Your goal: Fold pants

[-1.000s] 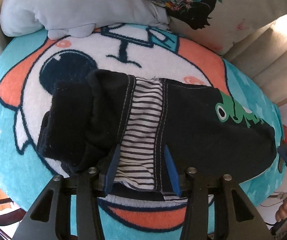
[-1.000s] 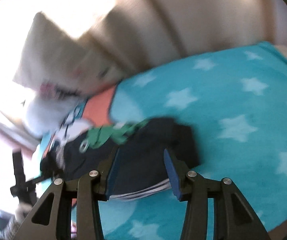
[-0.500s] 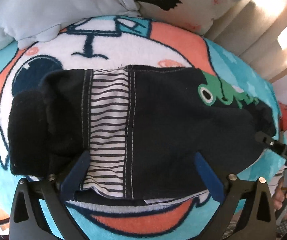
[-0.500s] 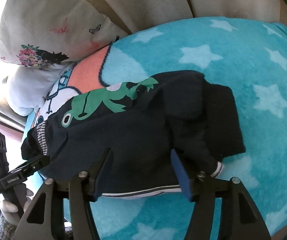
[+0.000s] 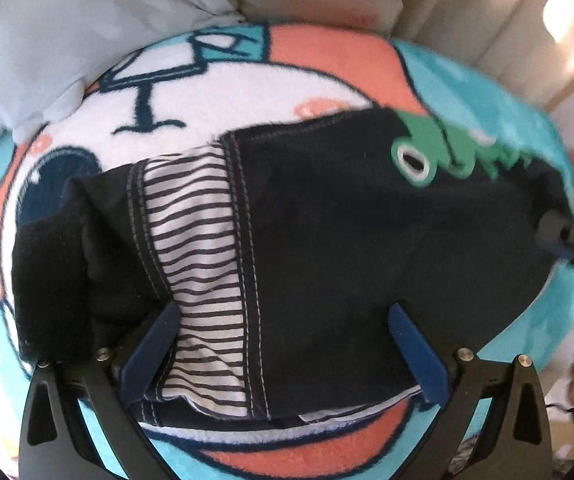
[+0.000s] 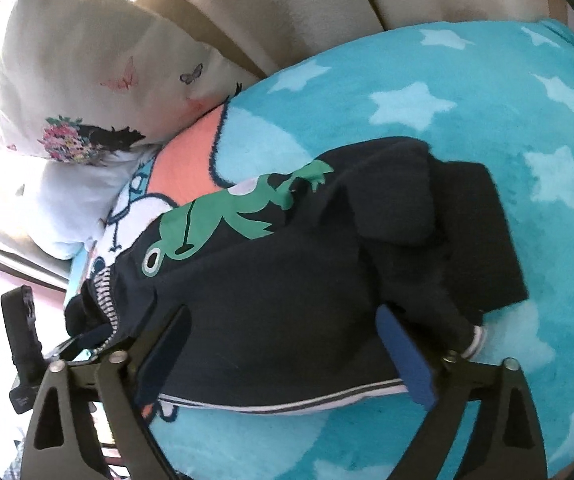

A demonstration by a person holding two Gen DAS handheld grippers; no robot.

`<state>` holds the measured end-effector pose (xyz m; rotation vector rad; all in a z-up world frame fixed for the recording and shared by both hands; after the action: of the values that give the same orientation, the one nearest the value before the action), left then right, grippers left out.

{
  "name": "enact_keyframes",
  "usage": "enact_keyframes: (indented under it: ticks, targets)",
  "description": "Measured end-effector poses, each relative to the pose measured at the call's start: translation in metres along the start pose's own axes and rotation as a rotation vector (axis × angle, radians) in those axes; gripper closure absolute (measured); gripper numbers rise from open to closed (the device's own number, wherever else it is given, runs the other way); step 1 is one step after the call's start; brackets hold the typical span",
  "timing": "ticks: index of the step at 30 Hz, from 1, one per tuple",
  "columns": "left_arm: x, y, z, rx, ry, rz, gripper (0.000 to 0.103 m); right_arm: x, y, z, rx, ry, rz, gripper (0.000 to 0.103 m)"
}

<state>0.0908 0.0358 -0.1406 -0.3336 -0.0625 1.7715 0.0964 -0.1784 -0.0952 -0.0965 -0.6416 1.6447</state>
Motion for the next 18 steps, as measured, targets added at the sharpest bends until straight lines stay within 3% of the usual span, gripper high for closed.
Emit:
enact_keyframes:
  ticks: [1,4,7,8,12,15,16,18]
  targets:
    - [-0.003,0.000,-0.001,-0.004,-0.026,-0.018,0.000,0.003,0.000,-0.003,0.017,0.030,0.014,0.002]
    - [-0.004,-0.002,0.004,-0.022,-0.013,-0.027,0.003,0.007,0.000,-0.010,0.046,0.096,0.034,0.001]
    - [0.007,-0.002,0.023,-0.040,0.035,0.001,0.027,0.005,0.000,-0.012,0.042,0.135,0.027,0.001]
    - [0.015,-0.003,0.033,-0.051,0.060,0.028,0.030,0.004,-0.001,-0.012,0.039,0.138,0.024,0.001]
    - [0.050,-0.008,0.075,-0.139,0.157,0.131,0.035,0.004,-0.001,-0.013,0.038,0.161,0.027,0.001]
    - [0.099,-0.018,0.113,-0.264,0.135,0.207,0.035,0.010,0.001,-0.017,0.095,0.250,0.112,0.004]
    - [0.107,-0.019,0.118,-0.289,0.131,0.228,0.035,0.011,0.001,-0.014,0.113,0.292,0.127,0.010]
    - [0.143,-0.020,0.138,-0.339,0.126,0.281,0.035,0.017,0.000,-0.003,0.100,0.324,0.133,0.013]
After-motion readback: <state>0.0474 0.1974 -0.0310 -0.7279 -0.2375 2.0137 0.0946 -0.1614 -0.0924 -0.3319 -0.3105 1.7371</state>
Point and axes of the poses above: each gripper's, at about its wrist camera, not at the fingertips, and z roughly against the way its jaws point, x to its left, y to its underside, the point moved 9 cm from there along -z, roughly the way its jaws point, and after that the axes turned 14 degrees about z, right-handed, at the moved point
